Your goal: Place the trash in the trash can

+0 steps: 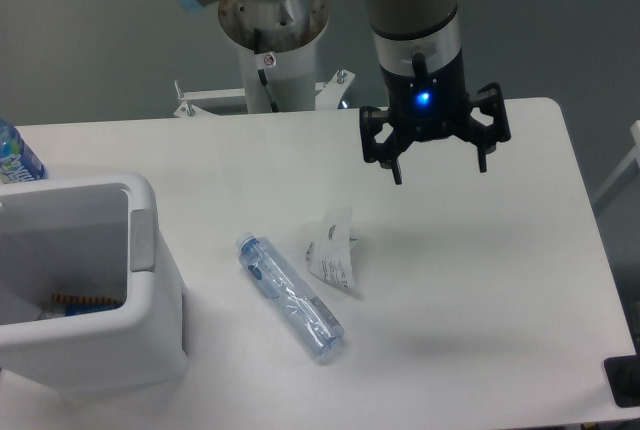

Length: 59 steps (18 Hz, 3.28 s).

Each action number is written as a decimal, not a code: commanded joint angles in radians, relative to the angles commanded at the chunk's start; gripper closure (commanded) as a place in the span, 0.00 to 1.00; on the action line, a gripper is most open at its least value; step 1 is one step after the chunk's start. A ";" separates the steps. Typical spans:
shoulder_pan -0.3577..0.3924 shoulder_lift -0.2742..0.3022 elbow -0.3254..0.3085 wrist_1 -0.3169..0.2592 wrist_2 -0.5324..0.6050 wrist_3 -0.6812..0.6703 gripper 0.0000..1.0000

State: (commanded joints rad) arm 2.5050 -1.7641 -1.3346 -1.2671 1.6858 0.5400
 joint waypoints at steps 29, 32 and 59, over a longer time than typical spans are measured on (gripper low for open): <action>-0.055 -0.003 -0.296 0.155 -0.012 -0.031 0.00; -0.058 -0.021 -0.327 0.153 -0.012 -0.026 0.00; -0.095 -0.137 -0.506 0.253 0.005 -0.028 0.87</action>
State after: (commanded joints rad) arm 2.4099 -1.9006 -1.8408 -1.0139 1.6905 0.5123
